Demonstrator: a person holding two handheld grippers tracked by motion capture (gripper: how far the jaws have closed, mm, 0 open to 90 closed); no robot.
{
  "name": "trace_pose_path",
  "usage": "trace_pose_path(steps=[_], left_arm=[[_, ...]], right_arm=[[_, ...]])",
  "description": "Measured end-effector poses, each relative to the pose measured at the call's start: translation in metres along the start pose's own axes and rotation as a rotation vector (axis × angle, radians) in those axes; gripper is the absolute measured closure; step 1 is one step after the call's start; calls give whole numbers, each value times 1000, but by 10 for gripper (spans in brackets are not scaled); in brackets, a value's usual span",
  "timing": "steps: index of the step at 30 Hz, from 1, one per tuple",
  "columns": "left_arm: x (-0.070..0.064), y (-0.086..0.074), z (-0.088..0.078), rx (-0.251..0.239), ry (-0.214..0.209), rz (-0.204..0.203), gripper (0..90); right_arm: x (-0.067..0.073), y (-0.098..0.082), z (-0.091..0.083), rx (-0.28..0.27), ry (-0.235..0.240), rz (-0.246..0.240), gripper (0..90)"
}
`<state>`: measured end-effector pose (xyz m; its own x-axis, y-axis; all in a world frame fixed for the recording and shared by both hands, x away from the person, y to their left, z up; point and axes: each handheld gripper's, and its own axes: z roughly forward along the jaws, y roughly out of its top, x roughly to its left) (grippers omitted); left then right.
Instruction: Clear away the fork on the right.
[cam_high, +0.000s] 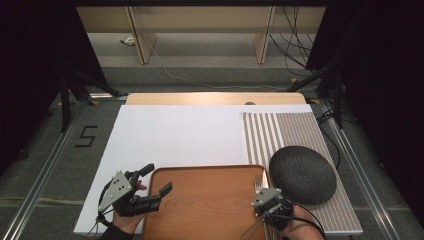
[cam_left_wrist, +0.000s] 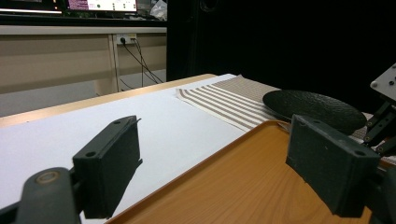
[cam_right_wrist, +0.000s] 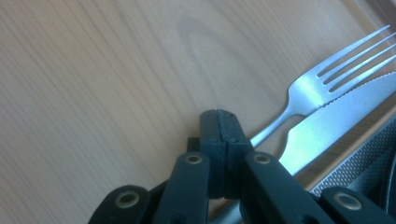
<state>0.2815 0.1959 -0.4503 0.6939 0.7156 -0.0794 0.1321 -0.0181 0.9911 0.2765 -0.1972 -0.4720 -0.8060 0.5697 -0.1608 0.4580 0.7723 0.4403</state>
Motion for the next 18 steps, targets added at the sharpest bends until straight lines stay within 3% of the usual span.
trace_pose_path(steps=[10, 15, 18], left_arm=[[0, 0, 0, -1, 0, 2, 170], [0, 0, 0, -1, -1, 4, 170], [0, 0, 0, -1, -1, 4, 170]], right_arm=[[-2, -2, -1, -1, 15, 5, 900], [-5, -2, -5, -69, 25, 47, 844], [-8, -2, -8, -115, 28, 80, 752]])
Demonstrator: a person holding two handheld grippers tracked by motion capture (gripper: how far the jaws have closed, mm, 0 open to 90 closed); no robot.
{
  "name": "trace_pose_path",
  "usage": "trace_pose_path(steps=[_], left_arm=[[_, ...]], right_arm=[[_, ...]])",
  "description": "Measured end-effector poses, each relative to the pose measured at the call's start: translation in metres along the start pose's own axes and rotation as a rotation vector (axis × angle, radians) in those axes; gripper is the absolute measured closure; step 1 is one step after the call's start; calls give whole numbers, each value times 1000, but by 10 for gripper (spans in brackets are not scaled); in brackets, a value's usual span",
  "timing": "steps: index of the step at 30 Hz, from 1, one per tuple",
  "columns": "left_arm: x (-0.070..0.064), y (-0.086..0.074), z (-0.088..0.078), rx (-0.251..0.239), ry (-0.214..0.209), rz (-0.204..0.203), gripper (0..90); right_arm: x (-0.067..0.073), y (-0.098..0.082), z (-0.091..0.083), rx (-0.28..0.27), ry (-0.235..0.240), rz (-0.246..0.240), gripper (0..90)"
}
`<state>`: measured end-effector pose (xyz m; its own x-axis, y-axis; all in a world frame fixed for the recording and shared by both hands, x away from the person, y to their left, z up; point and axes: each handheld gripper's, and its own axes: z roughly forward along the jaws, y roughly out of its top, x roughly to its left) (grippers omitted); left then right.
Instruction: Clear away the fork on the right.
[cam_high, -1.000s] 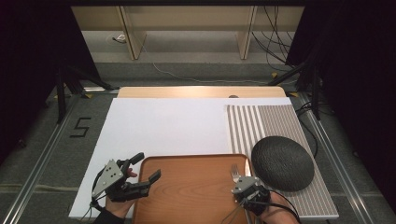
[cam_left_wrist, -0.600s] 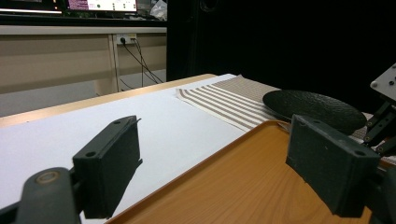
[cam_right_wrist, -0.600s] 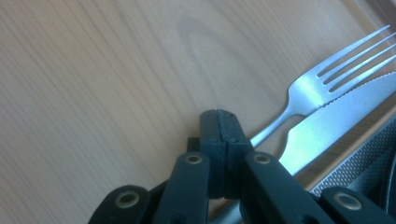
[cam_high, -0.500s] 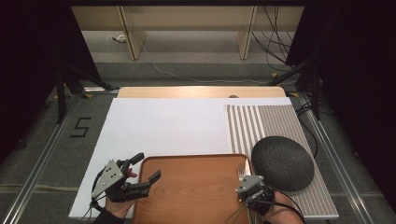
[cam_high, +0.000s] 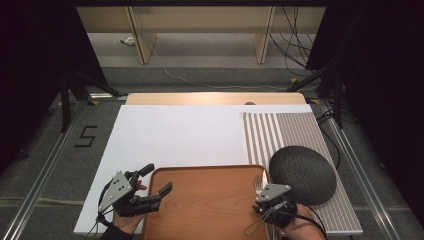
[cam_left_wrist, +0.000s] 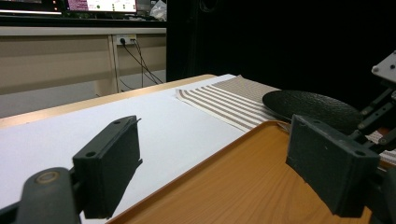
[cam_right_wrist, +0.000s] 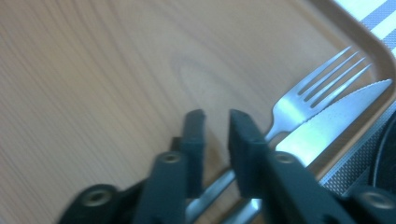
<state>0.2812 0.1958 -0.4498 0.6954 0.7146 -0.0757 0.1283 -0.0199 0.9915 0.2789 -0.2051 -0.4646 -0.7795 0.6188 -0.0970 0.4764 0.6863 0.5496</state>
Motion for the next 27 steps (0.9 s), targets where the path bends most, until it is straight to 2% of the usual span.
trace_pose_path(steps=[4, 6, 10, 15, 19, 27], left_arm=[[0, 0, 0, 1, 0, 2, 170], [0, 0, 0, 0, 0, 2, 169], [0, 0, 1, 5, 0, 2, 170], [0, 0, 1, 6, 1, 3, 170], [-1, 0, 1, 7, 2, 6, 170], [-1, 0, 1, 5, 1, 4, 169]], right_arm=[[-5, 1, -2, -31, 26, 64, 574], [-6, 1, -3, -45, 24, 80, 539], [-10, 3, -8, -108, 32, 156, 467], [-11, 4, -12, -140, 34, 191, 396], [-12, 4, -14, -151, 18, 215, 340], [-15, 5, -19, -189, -8, 243, 299]])
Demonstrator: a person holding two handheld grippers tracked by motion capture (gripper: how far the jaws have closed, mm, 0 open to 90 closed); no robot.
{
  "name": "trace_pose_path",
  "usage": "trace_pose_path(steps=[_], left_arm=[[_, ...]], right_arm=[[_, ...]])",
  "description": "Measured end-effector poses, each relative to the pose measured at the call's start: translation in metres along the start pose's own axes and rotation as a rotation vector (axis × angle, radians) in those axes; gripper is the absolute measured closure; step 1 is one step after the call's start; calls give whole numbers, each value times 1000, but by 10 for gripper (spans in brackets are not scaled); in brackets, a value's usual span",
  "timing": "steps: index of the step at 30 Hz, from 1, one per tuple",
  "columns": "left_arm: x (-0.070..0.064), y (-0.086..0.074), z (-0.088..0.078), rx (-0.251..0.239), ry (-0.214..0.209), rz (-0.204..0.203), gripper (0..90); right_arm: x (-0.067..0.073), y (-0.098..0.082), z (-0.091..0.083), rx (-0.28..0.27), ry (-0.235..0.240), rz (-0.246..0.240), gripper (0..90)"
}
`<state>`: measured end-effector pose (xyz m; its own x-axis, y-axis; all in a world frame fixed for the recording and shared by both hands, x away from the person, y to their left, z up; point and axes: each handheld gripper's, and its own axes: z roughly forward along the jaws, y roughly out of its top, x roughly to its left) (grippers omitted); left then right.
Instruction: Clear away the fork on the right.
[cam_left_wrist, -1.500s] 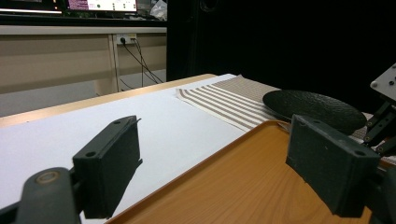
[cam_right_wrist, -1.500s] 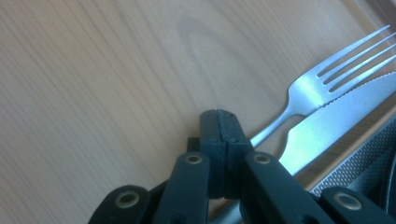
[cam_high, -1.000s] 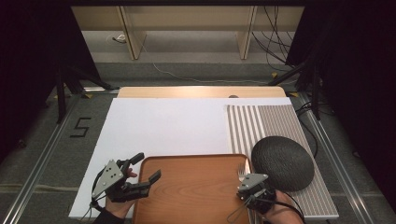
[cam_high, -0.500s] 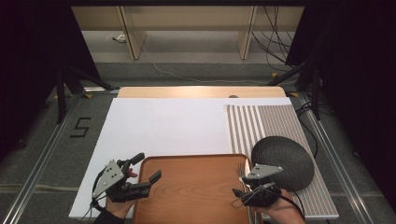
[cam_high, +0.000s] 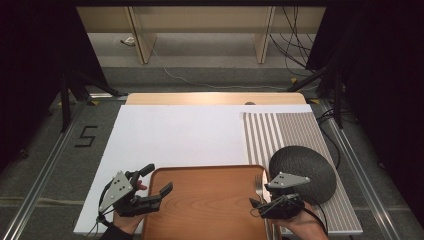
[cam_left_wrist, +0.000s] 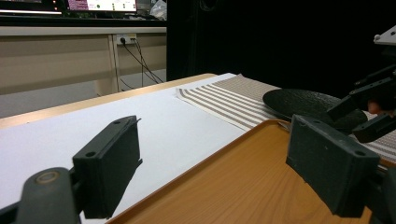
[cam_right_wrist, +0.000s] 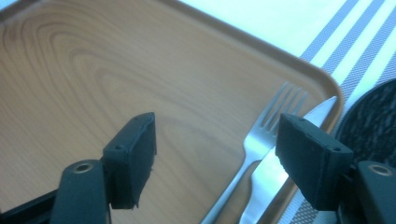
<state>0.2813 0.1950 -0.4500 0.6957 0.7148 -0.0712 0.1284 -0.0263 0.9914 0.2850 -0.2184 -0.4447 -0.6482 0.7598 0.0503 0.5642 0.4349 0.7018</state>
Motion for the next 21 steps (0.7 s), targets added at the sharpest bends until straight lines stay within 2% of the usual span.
trace_pose_path(steps=[8, 21], left_arm=[[0, 0, 0, -1, 0, 0, 169], [0, 0, 0, -2, -3, -1, 169]], right_arm=[[-9, 0, -9, -68, -15, 52, 278], [-22, -1, -23, -149, -80, 118, 261]])
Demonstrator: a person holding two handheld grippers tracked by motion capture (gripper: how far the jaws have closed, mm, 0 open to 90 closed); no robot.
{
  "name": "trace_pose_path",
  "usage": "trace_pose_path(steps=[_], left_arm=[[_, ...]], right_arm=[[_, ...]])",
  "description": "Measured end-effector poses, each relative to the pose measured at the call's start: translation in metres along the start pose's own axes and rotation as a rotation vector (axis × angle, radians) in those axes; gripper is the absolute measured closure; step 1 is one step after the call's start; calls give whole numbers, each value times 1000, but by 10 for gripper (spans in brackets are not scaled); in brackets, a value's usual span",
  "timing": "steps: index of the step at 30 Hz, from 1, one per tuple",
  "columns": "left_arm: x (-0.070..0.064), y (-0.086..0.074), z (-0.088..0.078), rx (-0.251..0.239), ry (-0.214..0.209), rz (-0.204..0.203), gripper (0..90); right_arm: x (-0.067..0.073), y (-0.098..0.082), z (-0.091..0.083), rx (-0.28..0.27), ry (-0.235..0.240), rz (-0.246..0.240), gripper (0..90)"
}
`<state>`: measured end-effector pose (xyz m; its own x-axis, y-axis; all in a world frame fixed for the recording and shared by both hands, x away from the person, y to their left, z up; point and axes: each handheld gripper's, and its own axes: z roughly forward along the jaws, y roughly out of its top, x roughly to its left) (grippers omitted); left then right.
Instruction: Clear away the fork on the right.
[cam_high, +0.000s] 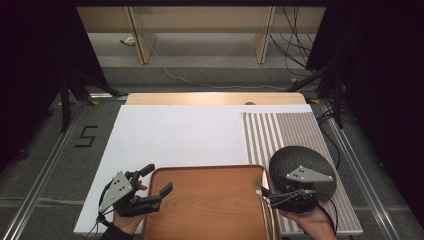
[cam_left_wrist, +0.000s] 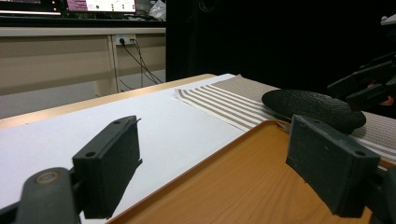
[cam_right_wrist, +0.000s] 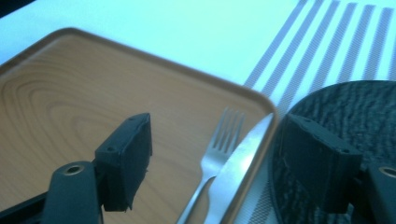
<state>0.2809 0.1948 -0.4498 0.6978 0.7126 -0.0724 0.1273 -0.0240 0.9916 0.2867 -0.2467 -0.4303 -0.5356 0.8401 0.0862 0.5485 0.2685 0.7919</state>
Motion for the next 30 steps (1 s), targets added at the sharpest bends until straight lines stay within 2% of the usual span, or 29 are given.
trace_pose_path(steps=[11, 15, 25, 30], left_arm=[[0, 1, -1, -3, -2, 0, 169], [0, 1, -1, 0, -6, -2, 169], [1, 1, -1, 0, -7, -4, 168], [0, 1, 0, 0, -11, -7, 168]], right_arm=[[-20, -4, -15, -73, -59, 75, 260], [-26, -6, -20, -95, -67, 111, 258], [-39, -12, -28, -119, -89, 162, 251], [-46, -16, -30, -110, -112, 169, 233]])
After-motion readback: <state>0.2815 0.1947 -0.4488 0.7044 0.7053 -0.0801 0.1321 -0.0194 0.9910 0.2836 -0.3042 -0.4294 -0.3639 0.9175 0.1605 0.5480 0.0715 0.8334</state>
